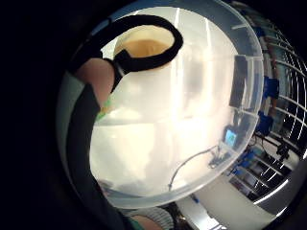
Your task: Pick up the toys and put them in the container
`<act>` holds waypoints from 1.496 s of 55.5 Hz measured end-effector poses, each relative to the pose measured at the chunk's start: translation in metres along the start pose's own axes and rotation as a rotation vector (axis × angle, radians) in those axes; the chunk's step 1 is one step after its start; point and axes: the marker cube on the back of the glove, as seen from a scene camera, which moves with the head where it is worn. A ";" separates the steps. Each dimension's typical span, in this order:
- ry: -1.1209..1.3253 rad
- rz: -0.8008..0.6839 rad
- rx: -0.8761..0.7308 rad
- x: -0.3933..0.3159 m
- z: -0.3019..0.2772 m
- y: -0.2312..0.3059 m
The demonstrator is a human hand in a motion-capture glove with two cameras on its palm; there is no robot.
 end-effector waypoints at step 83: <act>-0.119 0.167 0.510 0.017 0.247 0.422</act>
